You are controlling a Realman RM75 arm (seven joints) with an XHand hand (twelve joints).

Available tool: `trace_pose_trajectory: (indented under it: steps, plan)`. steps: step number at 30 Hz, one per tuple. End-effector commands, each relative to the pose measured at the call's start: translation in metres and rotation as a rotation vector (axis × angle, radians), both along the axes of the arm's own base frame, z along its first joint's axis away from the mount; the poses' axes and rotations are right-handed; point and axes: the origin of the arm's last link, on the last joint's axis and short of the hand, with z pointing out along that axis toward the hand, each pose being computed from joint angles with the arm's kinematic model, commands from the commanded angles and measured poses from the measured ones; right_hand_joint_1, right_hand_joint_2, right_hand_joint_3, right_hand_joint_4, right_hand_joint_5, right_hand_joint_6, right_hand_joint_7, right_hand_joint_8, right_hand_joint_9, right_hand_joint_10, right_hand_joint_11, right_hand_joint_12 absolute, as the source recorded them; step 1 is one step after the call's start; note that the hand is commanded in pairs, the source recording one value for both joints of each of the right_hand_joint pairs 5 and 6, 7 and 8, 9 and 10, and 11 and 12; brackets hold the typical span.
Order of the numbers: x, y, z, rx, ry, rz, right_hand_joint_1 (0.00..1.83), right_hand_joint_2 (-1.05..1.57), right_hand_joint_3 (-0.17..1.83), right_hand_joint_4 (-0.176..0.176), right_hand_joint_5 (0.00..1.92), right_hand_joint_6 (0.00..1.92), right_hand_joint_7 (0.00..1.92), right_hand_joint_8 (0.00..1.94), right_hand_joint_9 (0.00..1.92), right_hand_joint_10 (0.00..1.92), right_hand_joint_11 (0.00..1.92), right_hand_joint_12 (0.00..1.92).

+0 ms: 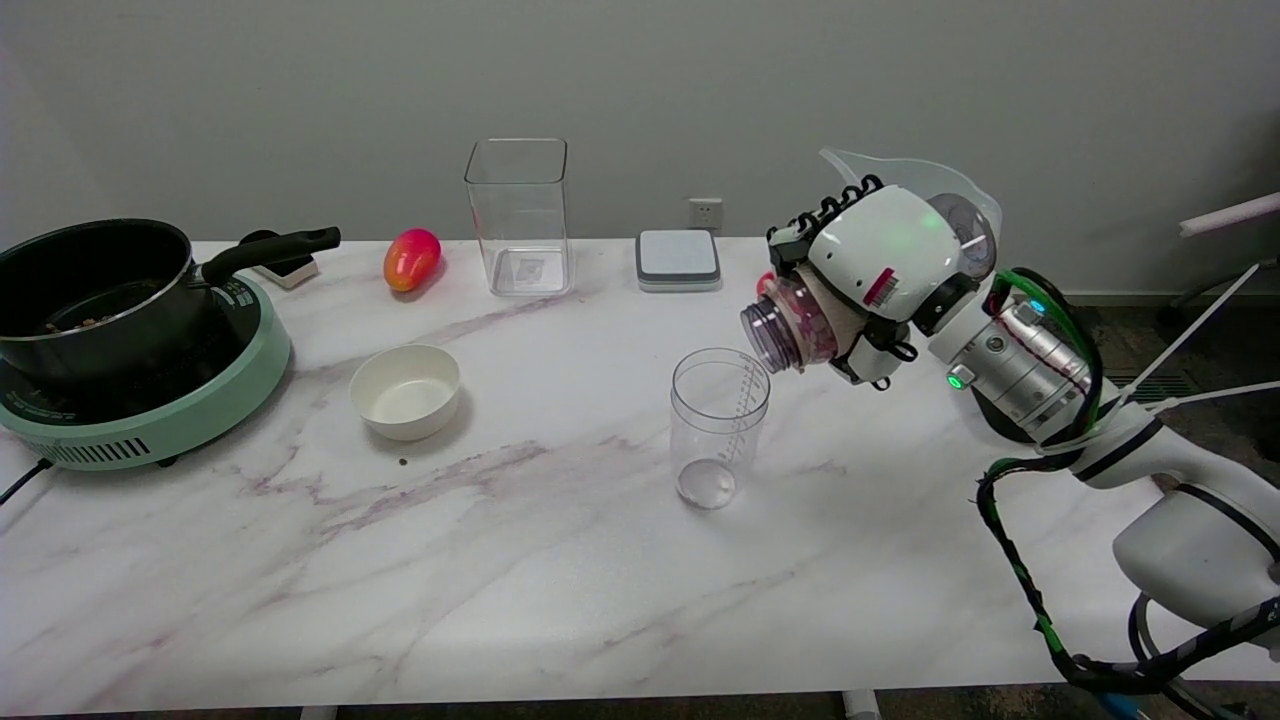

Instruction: Pour the candy into the transparent cup.

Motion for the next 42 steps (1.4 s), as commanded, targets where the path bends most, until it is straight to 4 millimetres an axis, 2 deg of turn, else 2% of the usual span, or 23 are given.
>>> trace_pose_trajectory:
  steps: [1, 36, 40, 41, 42]
  plan:
    - [0.0046, -0.0046, -0.0076, 0.016, 0.081, 0.038, 1.63, 0.46, 0.96, 0.0, 1.34, 1.34, 1.48, 1.48, 1.42, 1.42, 1.18, 1.18]
    - [0.0025, -0.0003, -0.0163, 0.051, 0.198, 0.103, 1.6, 0.58, 0.81, 0.0, 1.39, 1.39, 1.5, 1.5, 1.44, 1.44, 1.2, 1.2]
    - [0.0027, -0.0002, -0.0152, 0.048, 0.199, 0.104, 1.6, 0.6, 0.8, 0.0, 1.39, 1.39, 1.51, 1.51, 1.45, 1.45, 1.21, 1.21]
    - [0.0001, -0.0029, -0.0079, 0.024, 0.196, 0.093, 1.6, 0.6, 0.79, 0.0, 1.39, 1.39, 1.51, 1.51, 1.45, 1.45, 1.21, 1.21]
    - [0.0027, -0.0004, -0.0147, 0.046, 0.203, 0.105, 1.6, 0.6, 0.79, 0.0, 1.4, 1.4, 1.51, 1.51, 1.45, 1.45, 1.21, 1.21]
